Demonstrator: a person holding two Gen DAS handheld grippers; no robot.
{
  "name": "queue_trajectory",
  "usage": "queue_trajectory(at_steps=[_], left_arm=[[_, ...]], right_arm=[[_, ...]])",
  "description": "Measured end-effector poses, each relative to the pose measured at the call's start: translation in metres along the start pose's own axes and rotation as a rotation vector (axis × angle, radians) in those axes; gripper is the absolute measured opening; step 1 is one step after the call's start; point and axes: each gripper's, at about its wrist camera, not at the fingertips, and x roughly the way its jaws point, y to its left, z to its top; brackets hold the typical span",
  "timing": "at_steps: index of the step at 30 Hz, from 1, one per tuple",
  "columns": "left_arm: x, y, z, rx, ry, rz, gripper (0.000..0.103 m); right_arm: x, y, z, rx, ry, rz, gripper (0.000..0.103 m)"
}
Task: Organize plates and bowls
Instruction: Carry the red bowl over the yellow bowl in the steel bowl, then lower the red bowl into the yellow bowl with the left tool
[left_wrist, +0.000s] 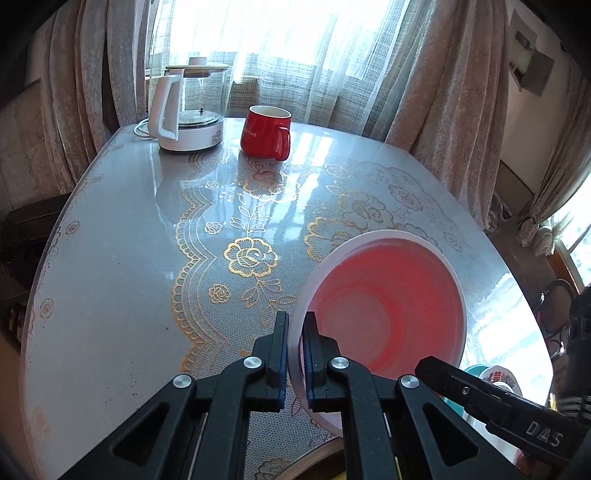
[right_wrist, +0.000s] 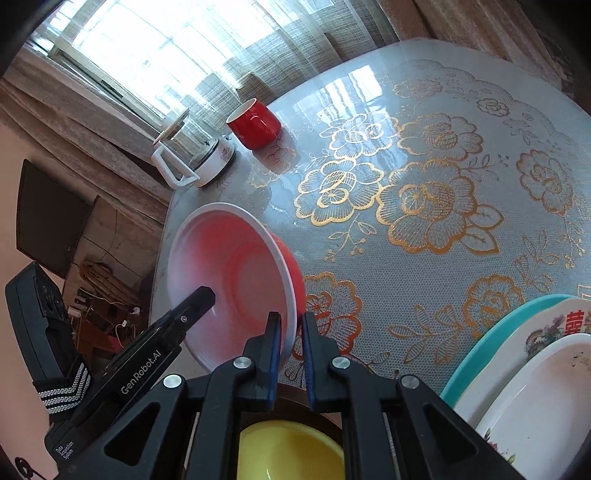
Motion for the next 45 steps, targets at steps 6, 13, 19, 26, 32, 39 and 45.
queue_trajectory(at_steps=[6, 13, 19, 26, 32, 39, 45], left_arm=[[-0.014, -0.018, -0.003, 0.041, -0.03, -0.016, 0.007], [-0.03, -0.041, -0.01, 0.09, -0.061, -0.015, 0.007], [-0.042, -0.053, -0.03, 0.117, -0.076, 0.004, 0.007], [-0.056, -0.052, -0.058, 0.105, -0.066, 0.053, 0.009], [-0.061, -0.045, -0.079, 0.086, -0.039, 0.09, 0.01], [-0.065, -0.046, -0.102, 0.075, -0.008, 0.116, 0.011], [-0.066, -0.045, -0.114, 0.078, 0.015, 0.134, 0.012]], right_arm=[[-0.021, -0.007, -0.008, 0.028, -0.033, 0.018, 0.011], [-0.044, -0.018, -0.019, 0.07, -0.063, 0.028, 0.011], [-0.064, -0.02, -0.032, 0.033, -0.088, 0.013, 0.011], [-0.075, -0.018, -0.05, -0.025, -0.111, 0.006, 0.011], [-0.075, -0.018, -0.064, -0.029, -0.084, 0.025, 0.011], [-0.076, -0.022, -0.079, -0.027, -0.055, 0.035, 0.011], [-0.074, -0.025, -0.088, -0.023, -0.032, 0.042, 0.011]])
